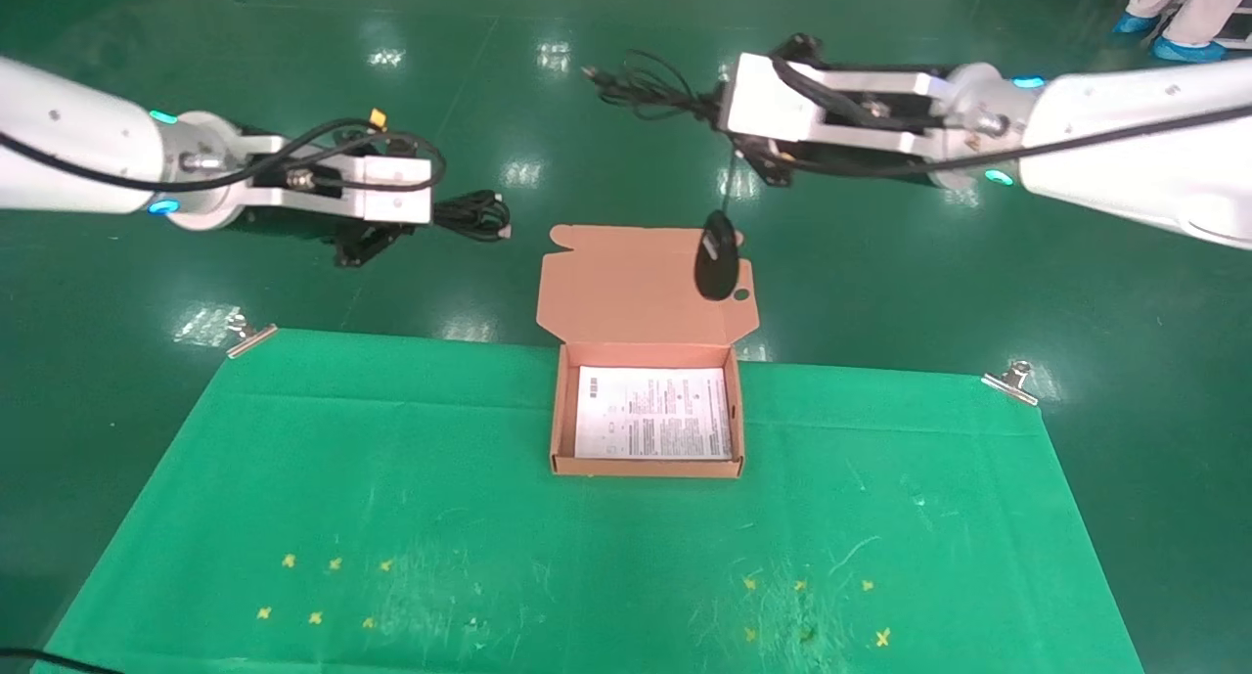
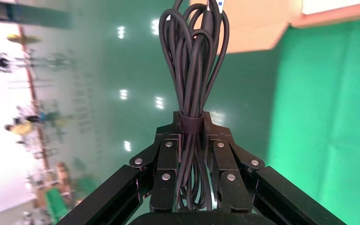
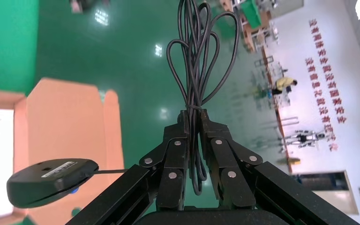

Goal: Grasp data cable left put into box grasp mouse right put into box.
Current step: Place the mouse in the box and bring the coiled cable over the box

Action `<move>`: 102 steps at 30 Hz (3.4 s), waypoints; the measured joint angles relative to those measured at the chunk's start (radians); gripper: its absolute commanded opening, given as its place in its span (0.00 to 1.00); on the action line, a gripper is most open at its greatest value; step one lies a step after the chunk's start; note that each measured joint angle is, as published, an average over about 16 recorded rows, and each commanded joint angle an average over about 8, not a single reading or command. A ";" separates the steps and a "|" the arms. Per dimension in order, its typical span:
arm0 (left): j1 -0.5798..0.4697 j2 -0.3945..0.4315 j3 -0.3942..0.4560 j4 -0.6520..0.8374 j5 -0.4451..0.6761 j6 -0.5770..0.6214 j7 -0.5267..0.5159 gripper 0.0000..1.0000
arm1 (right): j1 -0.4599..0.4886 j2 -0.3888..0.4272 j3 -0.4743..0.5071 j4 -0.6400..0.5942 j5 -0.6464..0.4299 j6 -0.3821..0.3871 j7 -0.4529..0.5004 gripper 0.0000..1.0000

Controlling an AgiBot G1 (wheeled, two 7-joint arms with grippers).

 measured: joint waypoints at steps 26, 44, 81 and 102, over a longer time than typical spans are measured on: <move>-0.038 0.060 -0.026 0.108 -0.025 -0.079 0.035 0.00 | 0.064 -0.090 0.004 -0.135 0.033 -0.001 -0.101 0.00; 0.045 0.016 0.009 0.064 0.019 -0.016 -0.053 0.00 | 0.004 -0.165 -0.060 -0.185 0.026 0.054 -0.071 0.00; 0.178 -0.166 0.060 -0.296 0.176 0.168 -0.386 0.00 | -0.120 -0.184 -0.482 -0.219 0.265 0.226 0.093 0.00; 0.175 -0.130 0.065 -0.286 0.180 0.156 -0.385 0.00 | -0.122 -0.183 -0.675 -0.305 0.296 0.275 0.264 1.00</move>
